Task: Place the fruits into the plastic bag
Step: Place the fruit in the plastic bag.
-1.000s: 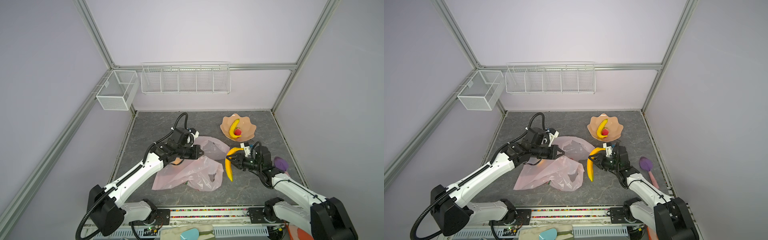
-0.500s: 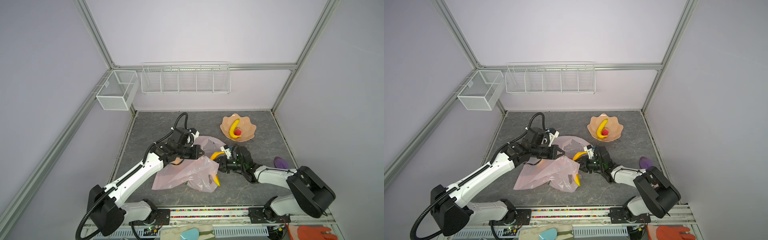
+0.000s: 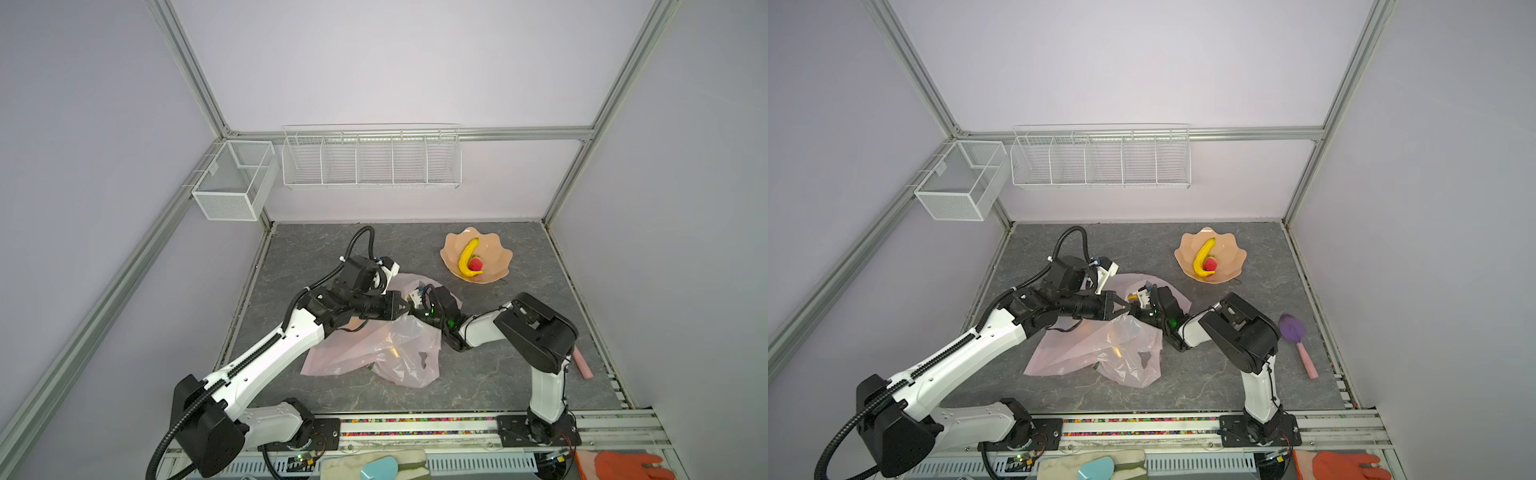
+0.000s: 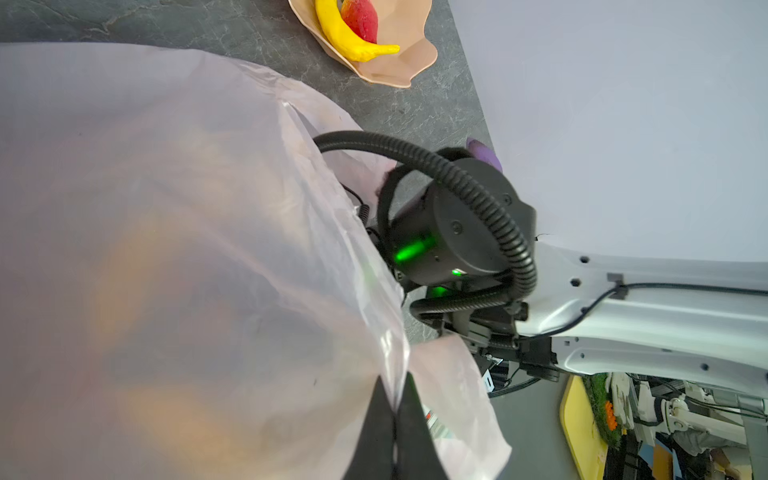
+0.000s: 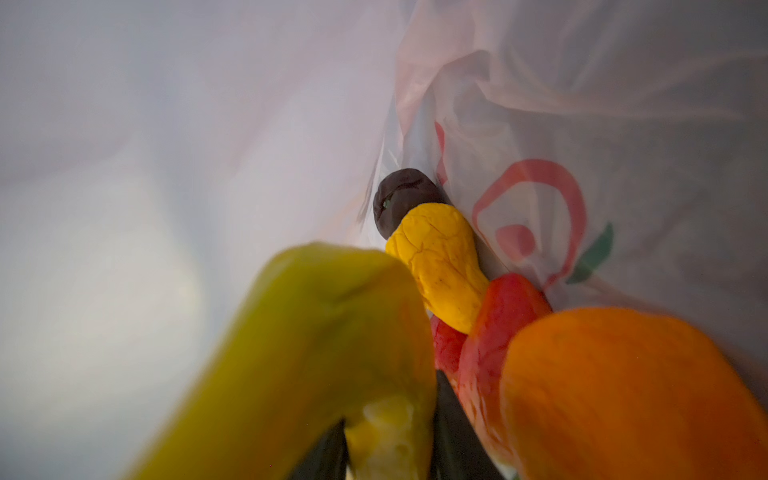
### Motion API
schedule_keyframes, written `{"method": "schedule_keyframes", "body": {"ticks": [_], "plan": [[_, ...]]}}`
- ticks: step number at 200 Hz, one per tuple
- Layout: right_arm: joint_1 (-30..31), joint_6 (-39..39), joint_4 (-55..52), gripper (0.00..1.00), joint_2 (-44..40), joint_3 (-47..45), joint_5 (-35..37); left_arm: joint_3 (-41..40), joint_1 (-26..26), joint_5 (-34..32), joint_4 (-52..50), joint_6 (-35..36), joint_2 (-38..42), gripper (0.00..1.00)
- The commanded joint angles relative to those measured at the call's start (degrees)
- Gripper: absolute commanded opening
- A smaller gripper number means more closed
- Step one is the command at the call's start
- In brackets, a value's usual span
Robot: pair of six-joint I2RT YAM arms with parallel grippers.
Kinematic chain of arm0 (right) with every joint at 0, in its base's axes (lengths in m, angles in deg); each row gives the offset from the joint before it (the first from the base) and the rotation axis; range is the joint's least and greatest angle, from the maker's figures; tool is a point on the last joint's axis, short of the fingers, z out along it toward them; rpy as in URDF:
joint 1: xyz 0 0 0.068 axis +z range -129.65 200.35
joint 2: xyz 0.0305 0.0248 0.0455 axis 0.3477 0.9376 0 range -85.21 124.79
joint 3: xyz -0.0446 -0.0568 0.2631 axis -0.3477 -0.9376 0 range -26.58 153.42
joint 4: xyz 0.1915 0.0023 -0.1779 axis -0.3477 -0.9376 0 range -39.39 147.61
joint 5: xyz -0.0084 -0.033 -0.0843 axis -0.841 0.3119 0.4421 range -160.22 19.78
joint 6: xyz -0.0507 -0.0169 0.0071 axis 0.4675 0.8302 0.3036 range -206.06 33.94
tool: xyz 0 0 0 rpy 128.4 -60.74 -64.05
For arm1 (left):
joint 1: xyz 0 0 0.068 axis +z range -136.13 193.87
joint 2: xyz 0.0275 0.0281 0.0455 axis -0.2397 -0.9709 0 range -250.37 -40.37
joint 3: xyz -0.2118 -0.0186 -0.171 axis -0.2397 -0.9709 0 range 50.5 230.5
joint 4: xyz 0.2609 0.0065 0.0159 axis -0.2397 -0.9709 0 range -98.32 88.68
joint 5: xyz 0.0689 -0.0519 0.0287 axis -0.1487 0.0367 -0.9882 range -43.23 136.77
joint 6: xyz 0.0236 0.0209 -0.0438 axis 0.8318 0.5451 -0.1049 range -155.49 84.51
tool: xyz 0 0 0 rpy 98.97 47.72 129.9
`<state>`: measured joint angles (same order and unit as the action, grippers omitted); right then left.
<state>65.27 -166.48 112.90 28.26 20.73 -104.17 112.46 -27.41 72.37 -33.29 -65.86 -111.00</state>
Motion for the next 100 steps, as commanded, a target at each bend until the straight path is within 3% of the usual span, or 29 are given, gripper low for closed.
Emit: {"method": "schedule_keyframes", "body": {"ticks": [1,38,77,100], "plan": [[1.8,-2.8,0.5,0.26,2.0,4.3,1.3,-0.9,-0.3,0.6,1.0,-0.6,1.3,0.0],[3.4,-3.8,-1.9,0.44,4.8,7.8,3.5,-1.1,-0.4,0.3,1.3,-0.6,1.6,0.0],[3.4,-0.2,-9.3,0.79,1.2,6.6,4.5,-1.1,-0.3,-1.9,-0.2,-0.1,2.2,0.0],[3.1,2.1,-14.1,0.87,-2.4,4.6,5.3,-1.1,-0.3,-3.4,-1.2,0.0,2.5,0.0]]}}
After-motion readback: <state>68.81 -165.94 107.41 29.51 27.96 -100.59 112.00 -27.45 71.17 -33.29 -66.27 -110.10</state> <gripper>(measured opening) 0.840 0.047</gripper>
